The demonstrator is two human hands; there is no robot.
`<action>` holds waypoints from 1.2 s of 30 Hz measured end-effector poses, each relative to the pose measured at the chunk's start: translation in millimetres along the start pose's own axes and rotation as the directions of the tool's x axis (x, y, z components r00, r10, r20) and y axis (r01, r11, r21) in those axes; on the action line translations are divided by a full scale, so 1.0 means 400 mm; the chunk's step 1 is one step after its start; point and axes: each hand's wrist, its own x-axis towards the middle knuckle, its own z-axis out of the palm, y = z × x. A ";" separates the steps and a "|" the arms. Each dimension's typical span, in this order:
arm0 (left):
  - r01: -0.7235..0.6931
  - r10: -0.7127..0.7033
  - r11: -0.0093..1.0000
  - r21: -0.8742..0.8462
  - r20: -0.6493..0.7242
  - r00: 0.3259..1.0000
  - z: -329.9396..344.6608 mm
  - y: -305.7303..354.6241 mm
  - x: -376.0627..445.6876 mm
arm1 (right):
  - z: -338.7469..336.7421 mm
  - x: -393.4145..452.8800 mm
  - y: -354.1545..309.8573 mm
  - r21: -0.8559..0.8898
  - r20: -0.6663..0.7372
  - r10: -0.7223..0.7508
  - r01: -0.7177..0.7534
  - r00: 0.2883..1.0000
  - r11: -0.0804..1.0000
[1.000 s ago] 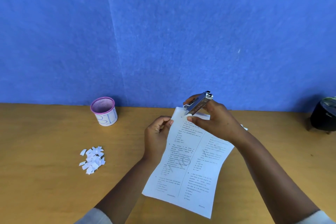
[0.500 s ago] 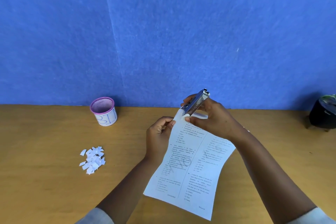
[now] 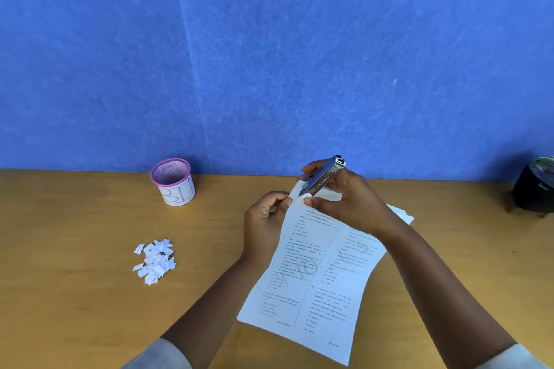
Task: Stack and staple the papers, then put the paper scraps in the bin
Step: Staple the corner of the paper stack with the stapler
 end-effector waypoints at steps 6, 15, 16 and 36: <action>0.008 -0.008 1.000 0.013 -0.003 1.000 -0.002 0.000 0.003 | 0.006 0.008 -0.003 -0.032 -0.004 0.008 -0.008 1.000 0.999; 0.020 -0.020 1.000 -0.015 0.013 1.000 0.000 -0.006 0.001 | 0.016 0.008 -0.004 -0.089 0.022 0.027 -0.025 0.999 0.996; 0.020 -0.020 1.000 -0.015 0.012 1.000 0.000 -0.007 0.001 | 0.018 0.007 -0.002 -0.093 0.024 0.026 -0.023 0.999 0.995; -0.065 0.049 0.997 0.028 0.394 0.918 -0.022 0.052 0.038 | 0.041 -0.003 0.017 -0.222 -0.028 -0.104 0.095 0.994 0.970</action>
